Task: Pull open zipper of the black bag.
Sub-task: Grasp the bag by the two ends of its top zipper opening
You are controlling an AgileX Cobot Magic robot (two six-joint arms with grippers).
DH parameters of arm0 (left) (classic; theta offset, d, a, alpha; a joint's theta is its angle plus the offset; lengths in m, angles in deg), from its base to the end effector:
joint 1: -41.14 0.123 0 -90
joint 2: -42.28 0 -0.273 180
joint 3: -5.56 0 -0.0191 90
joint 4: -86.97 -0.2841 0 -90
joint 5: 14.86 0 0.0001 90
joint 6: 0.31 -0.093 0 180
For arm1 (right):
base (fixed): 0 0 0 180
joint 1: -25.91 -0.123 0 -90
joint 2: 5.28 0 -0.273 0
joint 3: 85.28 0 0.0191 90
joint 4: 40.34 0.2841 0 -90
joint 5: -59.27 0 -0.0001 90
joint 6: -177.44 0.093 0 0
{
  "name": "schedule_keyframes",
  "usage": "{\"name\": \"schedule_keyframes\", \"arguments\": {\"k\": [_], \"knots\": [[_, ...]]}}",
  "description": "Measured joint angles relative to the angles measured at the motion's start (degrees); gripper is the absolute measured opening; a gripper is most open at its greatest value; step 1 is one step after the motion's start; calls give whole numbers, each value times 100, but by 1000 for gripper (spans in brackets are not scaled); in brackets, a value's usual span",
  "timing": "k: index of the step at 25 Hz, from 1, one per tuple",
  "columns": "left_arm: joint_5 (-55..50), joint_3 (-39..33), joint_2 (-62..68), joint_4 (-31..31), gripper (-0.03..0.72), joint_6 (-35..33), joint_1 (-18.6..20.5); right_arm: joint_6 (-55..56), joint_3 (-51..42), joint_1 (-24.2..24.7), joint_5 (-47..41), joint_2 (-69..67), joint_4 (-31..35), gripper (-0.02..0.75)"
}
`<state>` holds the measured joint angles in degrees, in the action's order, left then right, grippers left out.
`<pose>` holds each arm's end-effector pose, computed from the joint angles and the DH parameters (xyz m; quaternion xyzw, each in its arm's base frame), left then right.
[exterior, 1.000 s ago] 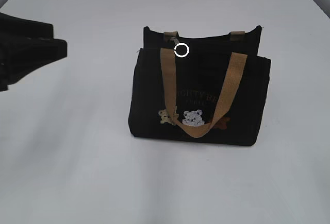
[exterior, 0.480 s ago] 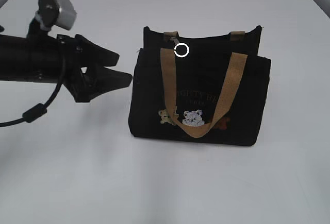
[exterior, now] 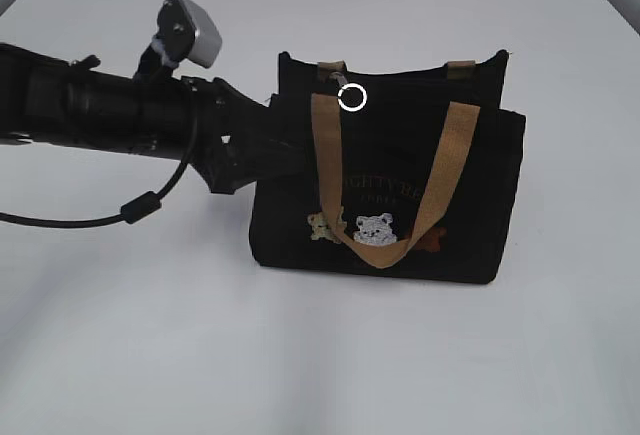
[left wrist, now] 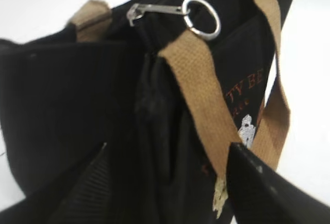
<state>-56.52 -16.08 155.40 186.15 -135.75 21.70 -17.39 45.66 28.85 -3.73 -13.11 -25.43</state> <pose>0.3367 -0.1836 0.1457 0.5122 0.6804 -0.2603 0.4548 0.0372 0.0195 0.2873 -0.0958 0.8529 0.0513 0.5106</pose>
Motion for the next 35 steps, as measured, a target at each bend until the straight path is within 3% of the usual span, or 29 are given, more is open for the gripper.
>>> {"name": "schedule_keyframes", "arguments": {"k": [2, 5, 7, 14, 17, 20, 23, 28, 35], "knots": [[-16, 84, 76, 5, 437, 0, -106, -322, 0, 0, 0, -191, 269, 283], [-5, 96, 141, 18, 176, 0, -175, -1042, 10, 0, -20, -825, 855, 283], [2, 102, 141, 37, 62, 37, -177, -1722, 71, 0, 37, -1344, 1393, 283], [-98, 119, 141, -167, 63, 766, -187, -4659, 214, 0, 1722, -3460, 3862, 283], [-213, 124, 141, -234, 63, 839, -191, -6011, 214, 0, 1973, -4641, 4860, 283], [-224, 124, 141, -251, 63, 854, -198, -7070, 360, -42, 2090, -5741, 5457, 283], [-200, 124, 141, -251, 63, 861, -198, -7576, 868, -431, 2497, -6539, 5586, 283], [-130, 124, 141, -251, 63, 861, -198, -8123, 1987, -1589, 3471, -7708, 5615, 283], [-11, 130, 141, -246, 63, 863, -209, -8364, 2915, -2485, 4086, -9016, 4797, 283]]}}
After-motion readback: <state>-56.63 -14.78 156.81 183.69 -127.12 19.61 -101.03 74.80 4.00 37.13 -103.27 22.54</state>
